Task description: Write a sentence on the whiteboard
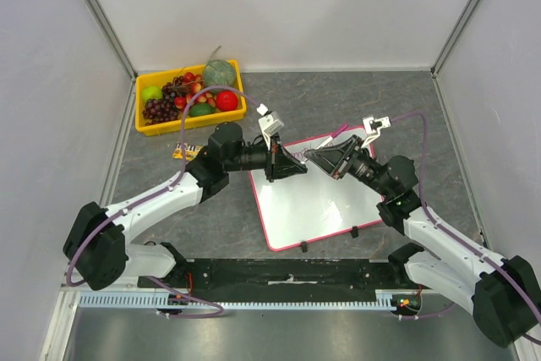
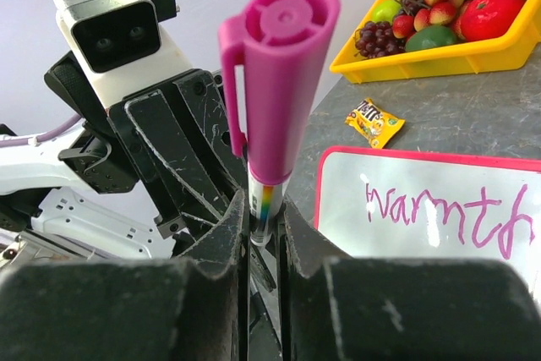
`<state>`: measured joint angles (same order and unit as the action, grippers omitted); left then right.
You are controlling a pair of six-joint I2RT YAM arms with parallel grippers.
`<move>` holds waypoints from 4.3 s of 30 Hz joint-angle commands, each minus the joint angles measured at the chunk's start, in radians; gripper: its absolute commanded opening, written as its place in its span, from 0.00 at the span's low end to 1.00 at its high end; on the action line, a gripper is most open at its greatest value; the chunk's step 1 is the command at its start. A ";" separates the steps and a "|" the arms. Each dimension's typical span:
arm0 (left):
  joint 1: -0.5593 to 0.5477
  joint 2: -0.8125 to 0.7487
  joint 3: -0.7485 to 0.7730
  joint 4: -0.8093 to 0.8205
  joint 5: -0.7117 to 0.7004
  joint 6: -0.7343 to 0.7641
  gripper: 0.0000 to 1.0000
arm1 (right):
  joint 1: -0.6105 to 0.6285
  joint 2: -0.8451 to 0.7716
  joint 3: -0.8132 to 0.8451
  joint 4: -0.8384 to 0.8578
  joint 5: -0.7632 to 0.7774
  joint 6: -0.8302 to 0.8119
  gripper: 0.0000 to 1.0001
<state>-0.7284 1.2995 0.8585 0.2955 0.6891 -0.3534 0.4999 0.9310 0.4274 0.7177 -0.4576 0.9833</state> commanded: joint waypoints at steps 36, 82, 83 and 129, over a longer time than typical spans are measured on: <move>0.000 -0.270 0.123 -0.449 0.121 0.274 0.02 | -0.100 0.172 0.194 0.440 -0.562 0.284 0.78; 0.084 -0.339 -0.010 -0.457 -0.212 0.108 0.68 | -0.035 0.085 0.229 -0.260 -0.394 -0.254 0.00; 0.107 -0.362 -0.035 -0.450 -0.218 0.084 0.69 | -0.035 0.080 0.228 -0.280 -0.376 -0.273 0.00; 0.357 0.061 -0.507 0.544 0.234 -0.220 0.51 | 0.203 -0.170 0.102 -0.494 0.290 -0.580 0.00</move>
<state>-0.3668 1.3514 0.3637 0.7555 0.9180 -0.6090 0.6865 0.7780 0.5396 0.1856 -0.2367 0.4259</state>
